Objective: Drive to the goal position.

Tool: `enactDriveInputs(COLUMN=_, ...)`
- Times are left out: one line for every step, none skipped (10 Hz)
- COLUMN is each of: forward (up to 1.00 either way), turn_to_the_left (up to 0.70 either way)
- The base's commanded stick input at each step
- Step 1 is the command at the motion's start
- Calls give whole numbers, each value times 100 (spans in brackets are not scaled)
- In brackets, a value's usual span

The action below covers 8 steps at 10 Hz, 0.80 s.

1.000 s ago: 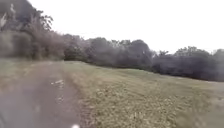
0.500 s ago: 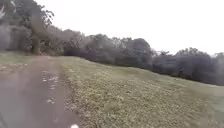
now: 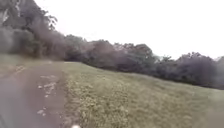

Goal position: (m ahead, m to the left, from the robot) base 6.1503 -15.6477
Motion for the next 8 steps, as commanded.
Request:
enactDriveInputs(forward=60, turn_to_the_left=0)
enactDriveInputs(forward=60, turn_to_the_left=0)
enactDriveInputs(forward=60, turn_to_the_left=0)
enactDriveInputs(forward=60, turn_to_the_left=0)
enactDriveInputs(forward=60, turn_to_the_left=0)
enactDriveInputs(forward=60, turn_to_the_left=0)
enactDriveInputs(forward=60, turn_to_the_left=0)
enactDriveInputs(forward=60, turn_to_the_left=0)
